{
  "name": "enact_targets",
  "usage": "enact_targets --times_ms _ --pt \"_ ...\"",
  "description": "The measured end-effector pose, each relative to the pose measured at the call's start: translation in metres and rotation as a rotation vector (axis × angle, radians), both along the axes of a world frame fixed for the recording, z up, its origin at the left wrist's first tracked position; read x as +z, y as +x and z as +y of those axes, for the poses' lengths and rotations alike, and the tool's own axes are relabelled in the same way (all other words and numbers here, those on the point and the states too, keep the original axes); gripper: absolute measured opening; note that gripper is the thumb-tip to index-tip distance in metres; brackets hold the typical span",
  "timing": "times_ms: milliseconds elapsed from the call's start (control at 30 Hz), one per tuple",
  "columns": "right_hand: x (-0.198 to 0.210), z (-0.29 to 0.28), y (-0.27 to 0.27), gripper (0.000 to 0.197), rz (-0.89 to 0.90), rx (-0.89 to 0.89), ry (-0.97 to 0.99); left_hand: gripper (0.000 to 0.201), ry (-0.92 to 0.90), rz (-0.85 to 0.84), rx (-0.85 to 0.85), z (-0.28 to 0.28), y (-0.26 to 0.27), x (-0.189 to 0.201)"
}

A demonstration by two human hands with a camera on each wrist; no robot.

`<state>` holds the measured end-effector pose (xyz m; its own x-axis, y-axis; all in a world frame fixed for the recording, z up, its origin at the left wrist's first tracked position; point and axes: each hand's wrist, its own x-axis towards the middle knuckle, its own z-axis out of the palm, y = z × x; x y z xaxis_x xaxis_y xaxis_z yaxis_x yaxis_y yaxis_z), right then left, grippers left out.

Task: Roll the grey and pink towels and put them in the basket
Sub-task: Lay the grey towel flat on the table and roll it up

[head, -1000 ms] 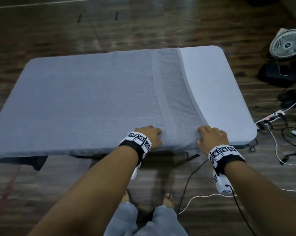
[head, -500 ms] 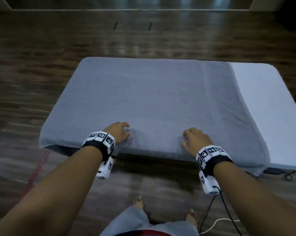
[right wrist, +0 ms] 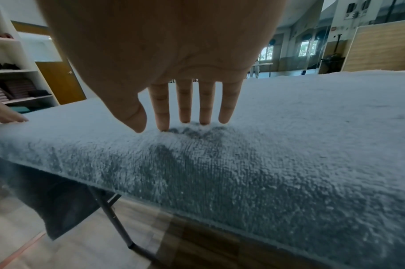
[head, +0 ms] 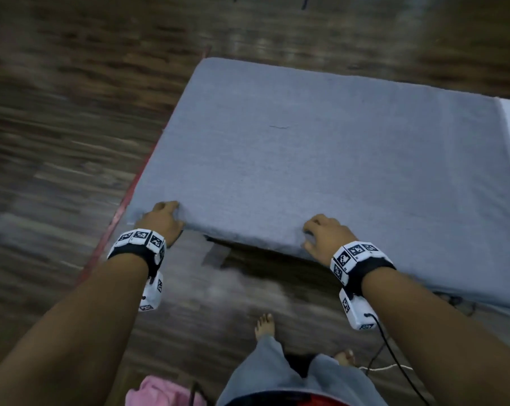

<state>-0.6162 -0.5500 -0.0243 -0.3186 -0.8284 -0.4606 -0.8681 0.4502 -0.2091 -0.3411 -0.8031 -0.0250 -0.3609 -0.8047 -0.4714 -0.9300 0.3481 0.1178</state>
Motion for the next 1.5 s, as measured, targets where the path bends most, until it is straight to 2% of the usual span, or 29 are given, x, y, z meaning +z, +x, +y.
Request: enact_targets --times_ms 133,267,500,667,800,933,1033,1100,1267,1400,1500 --pt "0.0 0.005 -0.001 0.029 -0.01 -0.013 -0.039 0.038 -0.057 0.009 -0.027 0.004 -0.002 0.005" --pt "0.003 0.026 -0.022 0.027 -0.006 -0.073 -0.043 0.053 -0.08 0.13 -0.099 0.03 -0.044 0.001" --pt "0.02 0.116 -0.132 0.021 0.077 -0.269 -0.029 0.045 0.047 0.285 -0.431 0.136 -0.201 0.003" --pt "0.026 0.212 -0.229 0.024 0.143 -0.412 0.031 0.044 0.107 0.291 -0.712 0.234 -0.327 0.009" --pt "0.025 0.279 -0.296 0.034 0.145 -0.449 0.051 0.045 0.161 0.255 -0.82 0.31 -0.426 0.012" --pt "0.024 0.321 -0.344 0.038 0.095 -0.411 0.078 0.046 0.206 0.26 -0.813 0.369 -0.505 0.011" --pt "0.025 0.329 -0.374 0.04 0.081 -0.325 0.091 0.049 0.243 0.213 -0.798 0.398 -0.539 0.002" --pt "0.024 0.325 -0.394 0.042 0.078 -0.259 0.072 0.048 0.201 0.178 -0.792 0.408 -0.55 -0.008" --pt "0.01 0.296 -0.436 0.055 0.075 -0.026 0.047 0.03 0.186 0.252 -0.603 0.407 -0.563 -0.023" --pt "-0.002 0.28 -0.459 0.054 0.101 0.116 0.047 0.024 0.165 0.25 -0.516 0.408 -0.572 -0.029" --pt "-0.009 0.273 -0.473 0.052 0.054 0.168 0.039 0.023 0.154 0.238 -0.457 0.412 -0.578 -0.031"
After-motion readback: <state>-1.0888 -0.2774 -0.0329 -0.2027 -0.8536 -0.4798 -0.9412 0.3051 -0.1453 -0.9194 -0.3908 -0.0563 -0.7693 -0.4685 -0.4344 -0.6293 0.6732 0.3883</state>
